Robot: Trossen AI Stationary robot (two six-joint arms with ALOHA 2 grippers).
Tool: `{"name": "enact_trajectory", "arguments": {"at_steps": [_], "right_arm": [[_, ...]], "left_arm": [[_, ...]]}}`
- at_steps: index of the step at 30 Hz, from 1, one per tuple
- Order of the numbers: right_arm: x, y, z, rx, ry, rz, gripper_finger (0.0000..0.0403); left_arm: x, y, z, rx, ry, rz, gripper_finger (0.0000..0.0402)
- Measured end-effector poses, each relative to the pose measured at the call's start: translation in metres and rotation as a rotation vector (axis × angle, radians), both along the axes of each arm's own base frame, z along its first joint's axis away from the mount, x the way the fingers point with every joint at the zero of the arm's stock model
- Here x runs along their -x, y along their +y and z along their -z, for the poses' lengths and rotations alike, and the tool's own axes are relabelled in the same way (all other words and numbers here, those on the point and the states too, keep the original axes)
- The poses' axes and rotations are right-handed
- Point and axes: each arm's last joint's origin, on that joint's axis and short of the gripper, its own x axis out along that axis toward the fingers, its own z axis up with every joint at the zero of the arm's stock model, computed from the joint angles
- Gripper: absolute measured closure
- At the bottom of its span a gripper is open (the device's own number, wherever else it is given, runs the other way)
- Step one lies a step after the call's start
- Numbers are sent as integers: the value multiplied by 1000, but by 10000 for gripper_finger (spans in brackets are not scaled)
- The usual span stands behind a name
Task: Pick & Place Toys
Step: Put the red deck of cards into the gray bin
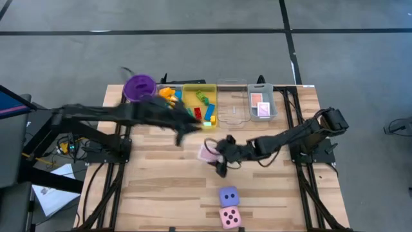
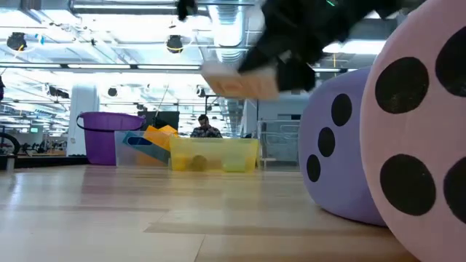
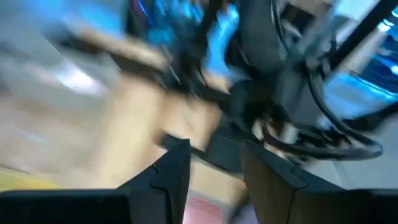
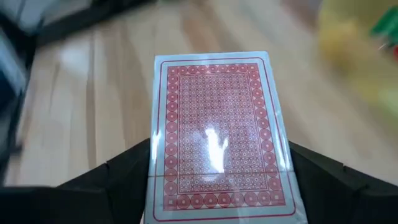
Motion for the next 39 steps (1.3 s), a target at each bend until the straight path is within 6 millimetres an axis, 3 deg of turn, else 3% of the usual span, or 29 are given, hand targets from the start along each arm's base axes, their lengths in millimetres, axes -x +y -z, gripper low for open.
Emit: {"name": "enact_trajectory", "arguments": {"at_steps": [5,10,14,18,22,26,35,39], "right_arm": [[-24,-31,-42,-30,-67,167,94],[-39,-71,-81,-50,-166,288,93],[-44,-100,-104,-67,-240,373,93],[-44,-128,-122,-61,-293,437,93],[-40,-152,-133,-49,-266,502,93],[-27,-173,-136,-32,-119,567,93],[15,-203,-116,-11,308,765,92],[34,-209,-111,40,447,884,92]], "left_arm": [[68,17,-53,-224,-175,-136,266],[125,22,-83,-411,-295,-279,266],[153,24,-94,-445,-350,-368,266],[165,24,-96,-448,-364,-397,266],[162,24,-95,-446,-348,-394,266],[148,26,-89,-446,-305,-385,266],[87,40,-62,-482,-124,-500,266],[57,45,-52,-481,-133,-508,266]]}}
